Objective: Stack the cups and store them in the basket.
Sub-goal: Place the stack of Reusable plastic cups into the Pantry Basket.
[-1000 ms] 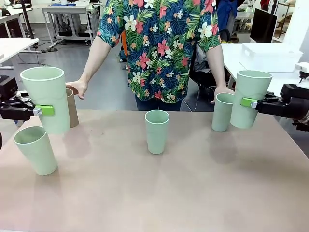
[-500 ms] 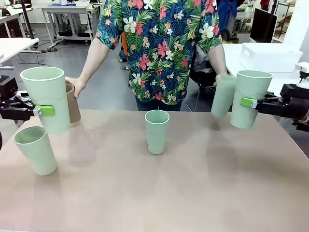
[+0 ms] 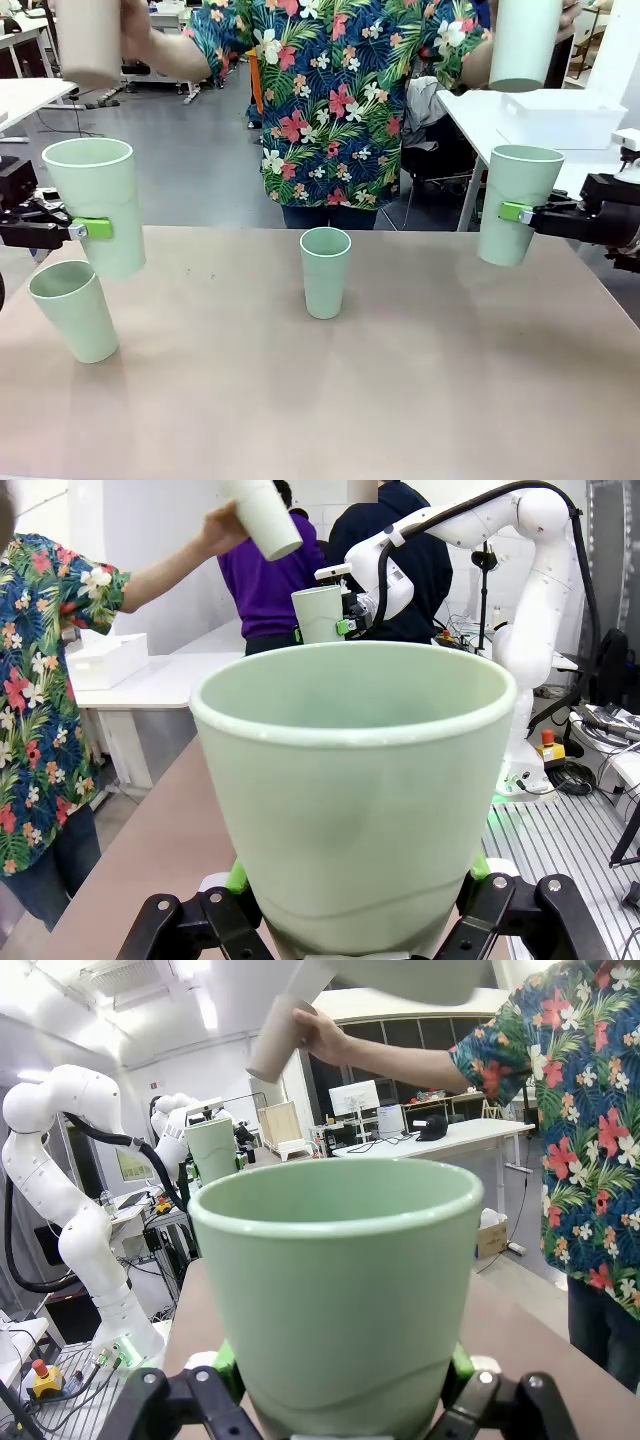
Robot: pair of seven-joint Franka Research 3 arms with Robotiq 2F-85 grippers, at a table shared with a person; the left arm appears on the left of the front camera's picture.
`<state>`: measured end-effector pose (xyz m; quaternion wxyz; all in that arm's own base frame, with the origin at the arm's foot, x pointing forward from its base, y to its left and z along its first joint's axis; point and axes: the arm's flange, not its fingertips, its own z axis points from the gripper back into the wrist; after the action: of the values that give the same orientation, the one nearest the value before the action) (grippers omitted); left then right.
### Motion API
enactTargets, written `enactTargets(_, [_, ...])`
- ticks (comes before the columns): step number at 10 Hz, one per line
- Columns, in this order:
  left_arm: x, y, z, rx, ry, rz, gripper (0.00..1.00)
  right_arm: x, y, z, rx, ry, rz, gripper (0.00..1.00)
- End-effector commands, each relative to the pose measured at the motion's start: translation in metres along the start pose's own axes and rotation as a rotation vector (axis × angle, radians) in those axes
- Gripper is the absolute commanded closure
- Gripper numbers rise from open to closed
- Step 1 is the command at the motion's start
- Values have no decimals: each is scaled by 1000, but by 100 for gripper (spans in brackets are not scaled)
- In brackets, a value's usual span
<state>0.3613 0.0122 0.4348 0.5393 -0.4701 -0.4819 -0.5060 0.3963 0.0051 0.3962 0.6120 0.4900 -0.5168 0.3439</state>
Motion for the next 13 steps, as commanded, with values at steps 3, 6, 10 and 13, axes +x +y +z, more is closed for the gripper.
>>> enactTargets(3, [1,0,1,2,-3,-5,15,2,1,0,-2,-3,5,14])
enactTargets(6, [1,0,1,2,-3,-5,15,2,1,0,-2,-3,5,14])
enactTargets(10, [1,0,1,2,-3,-5,15,2,1,0,-2,-3,5,14])
enactTargets(13, [1,0,1,2,-3,-5,15,2,1,0,-2,-3,5,14])
